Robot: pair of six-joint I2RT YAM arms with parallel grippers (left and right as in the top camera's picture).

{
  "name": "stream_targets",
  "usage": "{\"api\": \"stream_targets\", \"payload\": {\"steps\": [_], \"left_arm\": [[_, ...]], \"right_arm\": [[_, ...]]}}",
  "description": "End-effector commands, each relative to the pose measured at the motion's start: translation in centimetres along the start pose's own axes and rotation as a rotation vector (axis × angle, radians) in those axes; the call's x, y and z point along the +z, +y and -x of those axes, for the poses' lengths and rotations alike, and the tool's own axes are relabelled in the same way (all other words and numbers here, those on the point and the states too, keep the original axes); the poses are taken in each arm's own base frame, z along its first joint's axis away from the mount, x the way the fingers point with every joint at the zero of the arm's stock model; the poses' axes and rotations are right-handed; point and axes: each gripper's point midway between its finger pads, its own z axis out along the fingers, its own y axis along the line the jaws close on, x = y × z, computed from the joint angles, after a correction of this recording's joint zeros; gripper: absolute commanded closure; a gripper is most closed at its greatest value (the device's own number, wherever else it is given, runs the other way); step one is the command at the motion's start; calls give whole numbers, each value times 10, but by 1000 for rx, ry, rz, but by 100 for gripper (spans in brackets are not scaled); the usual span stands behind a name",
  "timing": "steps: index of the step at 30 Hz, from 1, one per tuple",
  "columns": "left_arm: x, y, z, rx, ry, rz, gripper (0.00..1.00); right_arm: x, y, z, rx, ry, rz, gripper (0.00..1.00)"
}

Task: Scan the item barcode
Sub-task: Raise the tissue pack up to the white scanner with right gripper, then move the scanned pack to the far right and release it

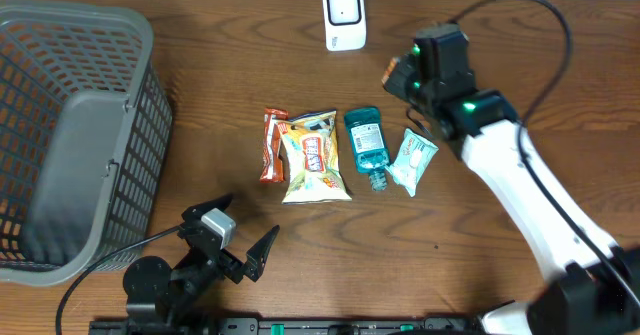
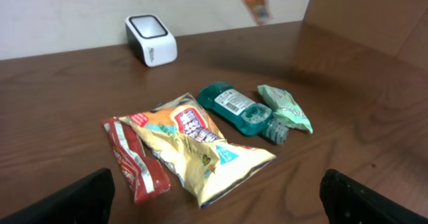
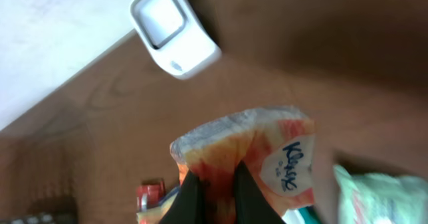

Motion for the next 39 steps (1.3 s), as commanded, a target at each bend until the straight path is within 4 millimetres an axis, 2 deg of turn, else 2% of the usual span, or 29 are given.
{"api": "stream_targets", "payload": {"steps": [1,6,12,16,17,21,26,32,35,39], "left_arm": [[0,-1,-2,13,6,-2,2],[0,-1,-3,12,8,-2,2],[0,-1,-3,12,8,-2,2],[0,-1,-3,12,8,-2,2],[0,-1,-3,12,8,-2,2],[0,-1,-3,12,8,-2,2],[0,-1,-3,12,8,-2,2],[0,-1,-3,12,8,-2,2],[0,-1,-3,12,8,-2,2],[0,-1,-3,12,8,-2,2]], "right_arm": [[38,14,-1,-238,-51,38,99],[82,60,2,-432,-192,225,99],[117,88,19,-557,-481,353,99],[133,92,24,-598,-619,388,99],[143,90,24,-623,-633,379,99],[172,94,25,-658,-650,365,99],[194,98,34,-708,-647,306,99],[198,96,38,-708,-634,291,99],[201,89,40,-700,-625,251,99],[186,84,60,-673,-635,149,99]]}}
